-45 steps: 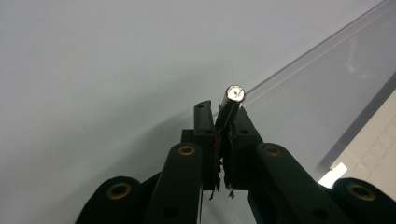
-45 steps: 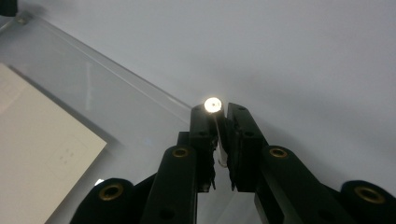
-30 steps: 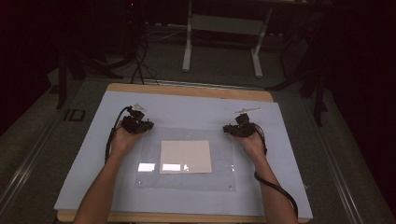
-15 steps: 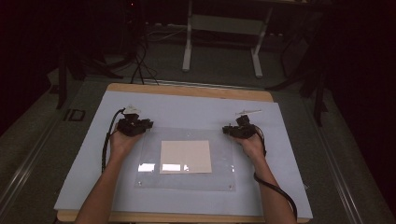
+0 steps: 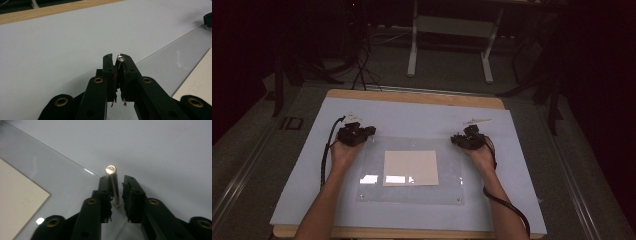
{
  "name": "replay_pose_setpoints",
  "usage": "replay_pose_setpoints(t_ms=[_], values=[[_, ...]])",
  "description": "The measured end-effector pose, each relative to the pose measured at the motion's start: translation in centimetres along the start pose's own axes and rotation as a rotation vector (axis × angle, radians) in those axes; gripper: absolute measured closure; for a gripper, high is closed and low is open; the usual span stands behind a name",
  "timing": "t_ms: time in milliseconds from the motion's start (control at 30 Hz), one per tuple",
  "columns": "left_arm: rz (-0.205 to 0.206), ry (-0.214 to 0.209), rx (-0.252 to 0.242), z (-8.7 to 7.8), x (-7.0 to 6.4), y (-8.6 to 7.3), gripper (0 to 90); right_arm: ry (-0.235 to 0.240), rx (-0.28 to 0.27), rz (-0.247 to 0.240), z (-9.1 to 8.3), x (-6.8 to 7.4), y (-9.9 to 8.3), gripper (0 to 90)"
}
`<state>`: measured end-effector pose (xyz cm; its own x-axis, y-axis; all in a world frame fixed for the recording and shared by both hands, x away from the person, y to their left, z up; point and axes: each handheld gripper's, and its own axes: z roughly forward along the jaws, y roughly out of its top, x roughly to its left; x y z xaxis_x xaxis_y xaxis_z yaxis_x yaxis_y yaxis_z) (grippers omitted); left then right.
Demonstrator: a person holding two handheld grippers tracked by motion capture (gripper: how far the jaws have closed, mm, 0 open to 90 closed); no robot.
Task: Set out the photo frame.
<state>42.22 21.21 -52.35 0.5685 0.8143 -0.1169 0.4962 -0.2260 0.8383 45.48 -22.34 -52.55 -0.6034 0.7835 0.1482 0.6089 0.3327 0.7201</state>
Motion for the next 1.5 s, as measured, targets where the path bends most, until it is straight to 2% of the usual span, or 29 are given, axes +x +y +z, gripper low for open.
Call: replay_pose_setpoints(t_ms=[33, 100, 167, 233, 267, 300, 400, 433, 533, 567, 867, 967, 1067, 1100, 1167, 1333, 1433, 1467, 1500], values=[[-0.010, -0.006, -0.006, 0.0, 0.1, -0.1, 83.9, -0.019, -0.034, -0.021, -0.5, 0.2, -0.1, 72.5], [-0.011, -0.007, -0.006, 0.0, 0.1, -0.1, 83.9, -0.023, -0.051, -0.024, -0.7, 0.2, -0.2, 72.2], [-0.015, -0.007, -0.006, 0.0, 0.1, -0.1, 83.9, -0.049, -0.111, -0.060, -1.6, 0.4, -0.5, 71.9], [-0.021, -0.008, -0.006, 0.0, 0.1, -0.1, 83.9, -0.074, -0.120, -0.103, -1.8, 0.7, -0.6, 74.2], [-0.021, -0.008, -0.006, 0.0, 0.1, -0.1, 83.9, -0.074, -0.120, -0.103, -1.8, 0.7, -0.6, 74.2], [-0.027, -0.008, -0.005, 0.0, 0.1, -0.1, 83.8, -0.092, -0.131, -0.135, -1.7, 1.1, -0.6, 76.7], [-0.029, -0.008, -0.002, 0.1, 0.1, 0.0, 83.9, -0.103, -0.142, -0.149, -1.6, 1.4, -0.6, 80.4], [-0.029, -0.008, 0.007, 0.1, 0.1, 0.1, 83.9, -0.083, -0.142, -0.135, -1.5, 1.4, -0.6, 84.4], [-0.025, -0.010, 0.017, 0.1, 0.1, 0.2, 84.0, -0.073, -0.142, -0.120, -1.5, 1.3, -0.6, 85.0], [-0.034, -0.016, 0.025, 0.1, 0.3, 0.3, 83.9, -0.053, -0.129, -0.092, -1.6, 1.0, -0.4, 85.1], [-0.048, -0.040, 0.088, 0.3, 0.7, 1.1, 83.8, -0.032, -0.032, -0.077, -1.6, 0.7, 0.9, 85.3], [-0.088, -0.050, 0.110, 0.5, 1.0, 1.5, 83.9, -0.026, -0.009, -0.048, -1.4, 0.5, 1.3, 85.5], [-0.101, -0.052, 0.113, 0.7, 1.2, 1.6, 84.2, -0.022, -0.002, -0.031, -1.2, 0.3, 1.6, 85.5], [-0.112, -0.057, 0.111, 0.8, 1.3, 1.6, 84.2, -0.015, 0.001, -0.010, -1.1, 0.1, 1.7, 85.5], [-0.130, -0.064, 0.103, 1.0, 1.5, 1.5, 84.3, -0.013, 0.003, -0.001, -1.0, 0.0, 1.8, 85.5], [-0.149, -0.065, 0.103, 1.2, 1.7, 1.7, 84.4, -0.011, 0.008, 0.017, -0.9, -0.2, 2.1, 85.4], [-0.186, -0.059, 0.095, 1.6, 1.9, 1.8, 84.4, -0.018, 0.014, 0.033, -0.7, -0.3, 2.4, 85.3], [-0.186, -0.059, 0.095, 1.6, 1.9, 1.8, 84.4, -0.018, 0.014, 0.033, -0.7, -0.3, 2.4, 85.3], [-0.212, -0.058, 0.096, 1.8, 2.1, 1.9, 84.4, -0.021, 0.017, 0.044, -0.6, -0.4, 2.5, 85.1]])
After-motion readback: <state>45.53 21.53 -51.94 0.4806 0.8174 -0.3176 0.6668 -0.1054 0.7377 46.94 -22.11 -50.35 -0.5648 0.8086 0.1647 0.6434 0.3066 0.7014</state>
